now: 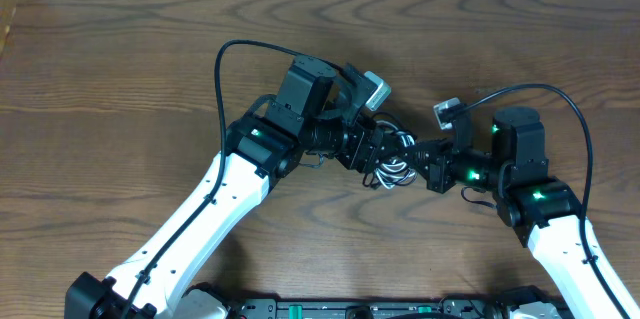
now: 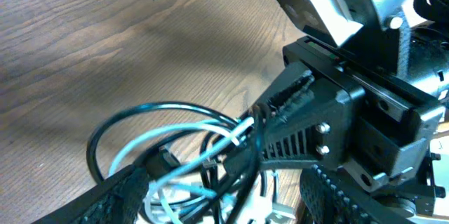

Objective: Untangle cables

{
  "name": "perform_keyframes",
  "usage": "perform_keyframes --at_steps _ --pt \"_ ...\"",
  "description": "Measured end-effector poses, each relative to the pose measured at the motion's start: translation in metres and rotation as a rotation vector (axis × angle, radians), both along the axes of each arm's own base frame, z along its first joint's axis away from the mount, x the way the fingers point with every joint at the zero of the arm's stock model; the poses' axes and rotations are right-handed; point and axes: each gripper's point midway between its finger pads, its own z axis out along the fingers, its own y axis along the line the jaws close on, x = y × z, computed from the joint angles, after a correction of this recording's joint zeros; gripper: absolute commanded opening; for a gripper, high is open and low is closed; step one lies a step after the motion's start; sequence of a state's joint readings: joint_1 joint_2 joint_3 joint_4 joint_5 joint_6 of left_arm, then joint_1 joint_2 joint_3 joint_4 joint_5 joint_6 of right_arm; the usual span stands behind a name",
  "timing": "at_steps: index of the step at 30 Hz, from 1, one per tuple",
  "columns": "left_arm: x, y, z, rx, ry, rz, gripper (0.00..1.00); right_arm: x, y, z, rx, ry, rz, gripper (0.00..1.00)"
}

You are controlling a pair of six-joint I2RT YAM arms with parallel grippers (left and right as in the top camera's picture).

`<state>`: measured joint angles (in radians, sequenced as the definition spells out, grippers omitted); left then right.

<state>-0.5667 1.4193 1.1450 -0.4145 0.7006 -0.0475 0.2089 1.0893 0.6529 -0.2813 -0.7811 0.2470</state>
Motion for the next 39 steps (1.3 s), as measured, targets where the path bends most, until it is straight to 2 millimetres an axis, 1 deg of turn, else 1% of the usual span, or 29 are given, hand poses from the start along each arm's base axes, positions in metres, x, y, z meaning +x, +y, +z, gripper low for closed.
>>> perform_keyframes --at_steps 1,2,3,5,6,8,10,13,17,20,24,31,39 --pt "0.0 0.0 0.0 0.0 0.0 0.0 0.68 -0.001 0.001 0.002 0.009 -0.005 0.01 0.01" --pt "0.0 0.0 0.0 0.001 0.001 0.002 0.64 -0.001 0.003 0.004 0.018 -0.011 0.021 0.01" --pt "0.001 0.0 0.0 0.003 0.0 0.004 0.58 -0.002 0.004 0.006 0.028 -0.016 0.032 0.01" --pt "0.003 0.002 -0.003 0.015 -0.003 0.016 0.43 -0.004 0.007 0.009 0.045 -0.023 0.05 0.01" --pt "0.004 0.002 -0.005 0.021 0.001 0.022 0.38 -0.005 0.007 0.01 0.049 -0.023 0.055 0.01" --pt "0.006 0.002 -0.01 0.034 0.002 0.026 0.32 -0.006 0.008 0.011 0.055 -0.021 0.062 0.01" --pt "0.008 0.002 -0.013 0.039 0.003 0.032 0.29 -0.006 0.008 0.011 0.057 -0.02 0.064 0.01" --pt "0.011 0.001 -0.011 0.032 -0.012 0.034 0.23 -0.006 0.009 0.011 0.057 -0.02 0.065 0.01" --pt "0.016 -0.003 -0.005 0.006 -0.037 0.043 0.23 -0.007 0.008 0.01 0.056 -0.012 0.065 0.01" --pt "0.019 -0.005 -0.001 -0.012 -0.045 0.05 0.26 -0.009 0.008 0.008 0.053 -0.005 0.067 0.01" --pt "0.022 -0.008 0.004 -0.032 -0.045 0.064 0.26 -0.011 0.008 0.007 0.05 0.0 0.078 0.01" --pt "0.017 -0.004 -0.003 -0.011 -0.002 0.071 0.27 -0.017 0.012 0.011 0.072 -0.017 0.125 0.01" --pt "0.011 0.0 -0.011 0.019 0.048 0.079 0.29 -0.018 0.013 0.012 0.077 -0.022 0.137 0.01"
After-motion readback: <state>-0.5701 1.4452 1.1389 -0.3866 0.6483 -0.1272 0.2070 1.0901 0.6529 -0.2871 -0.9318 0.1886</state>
